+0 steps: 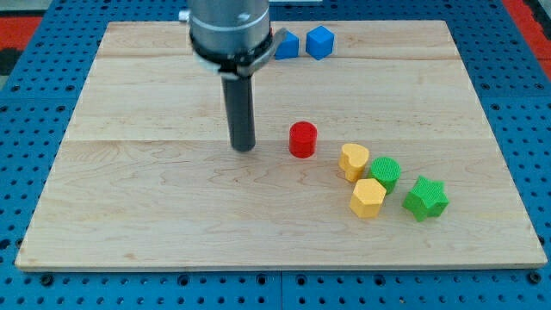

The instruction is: Place the red circle above the yellow heart

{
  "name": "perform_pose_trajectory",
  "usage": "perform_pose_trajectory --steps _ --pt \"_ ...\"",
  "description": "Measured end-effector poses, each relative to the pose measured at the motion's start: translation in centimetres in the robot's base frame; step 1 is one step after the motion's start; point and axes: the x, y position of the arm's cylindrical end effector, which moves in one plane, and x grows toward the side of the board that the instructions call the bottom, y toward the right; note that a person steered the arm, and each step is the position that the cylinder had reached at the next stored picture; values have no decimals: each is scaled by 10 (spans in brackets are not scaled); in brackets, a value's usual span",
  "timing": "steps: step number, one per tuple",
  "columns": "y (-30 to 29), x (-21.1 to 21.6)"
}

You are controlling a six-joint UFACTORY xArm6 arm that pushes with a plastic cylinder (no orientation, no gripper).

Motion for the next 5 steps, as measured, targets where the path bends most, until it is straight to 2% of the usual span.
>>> perform_pose_trajectory --steps 1,2,3,4,5 --pt "24 39" --pt "62 14" --pt "72 -37" --pt "144 -38" --pt "166 -94"
